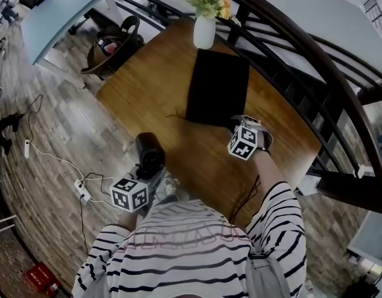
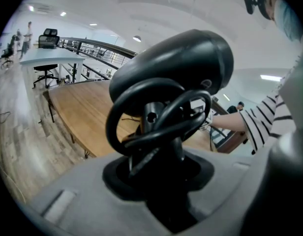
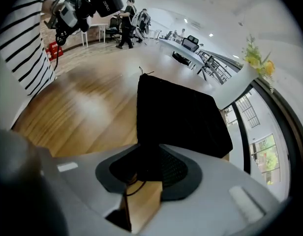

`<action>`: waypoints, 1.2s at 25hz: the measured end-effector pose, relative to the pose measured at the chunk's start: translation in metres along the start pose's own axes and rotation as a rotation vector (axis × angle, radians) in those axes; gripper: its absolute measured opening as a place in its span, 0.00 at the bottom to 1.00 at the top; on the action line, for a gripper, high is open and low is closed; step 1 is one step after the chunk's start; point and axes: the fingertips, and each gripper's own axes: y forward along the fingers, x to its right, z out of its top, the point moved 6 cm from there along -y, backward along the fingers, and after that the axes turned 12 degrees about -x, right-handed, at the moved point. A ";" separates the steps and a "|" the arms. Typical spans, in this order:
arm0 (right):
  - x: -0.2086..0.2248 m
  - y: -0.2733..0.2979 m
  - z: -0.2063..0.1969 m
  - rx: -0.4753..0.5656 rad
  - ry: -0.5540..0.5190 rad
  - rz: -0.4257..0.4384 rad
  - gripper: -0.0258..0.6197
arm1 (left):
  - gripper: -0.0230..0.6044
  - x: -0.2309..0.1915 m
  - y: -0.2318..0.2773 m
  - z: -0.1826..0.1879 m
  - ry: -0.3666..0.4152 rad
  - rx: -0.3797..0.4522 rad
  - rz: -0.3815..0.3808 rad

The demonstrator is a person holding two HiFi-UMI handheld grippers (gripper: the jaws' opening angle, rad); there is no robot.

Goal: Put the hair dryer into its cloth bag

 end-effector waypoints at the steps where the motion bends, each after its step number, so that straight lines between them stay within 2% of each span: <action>1: 0.000 0.000 0.001 0.001 -0.010 0.002 0.21 | 0.28 0.000 0.000 0.000 0.000 -0.001 0.000; 9: 0.005 0.009 0.007 -0.048 -0.091 0.042 0.17 | 0.28 -0.003 0.001 -0.001 -0.011 -0.003 -0.001; 13: 0.004 0.012 0.005 -0.055 -0.058 0.088 0.08 | 0.28 -0.004 -0.002 -0.005 -0.019 -0.003 0.006; 17: 0.003 0.007 0.005 -0.038 0.002 0.106 0.07 | 0.28 -0.006 -0.005 -0.008 -0.031 0.000 0.013; 20: 0.003 -0.001 0.010 0.038 0.131 0.165 0.06 | 0.28 -0.008 -0.003 -0.007 -0.031 -0.001 0.012; 26: 0.006 -0.030 0.023 0.273 0.498 0.318 0.06 | 0.28 -0.007 0.003 -0.006 0.000 -0.019 0.007; 30: -0.001 -0.051 0.036 0.384 0.632 0.374 0.06 | 0.28 -0.010 0.009 -0.006 0.046 -0.067 0.013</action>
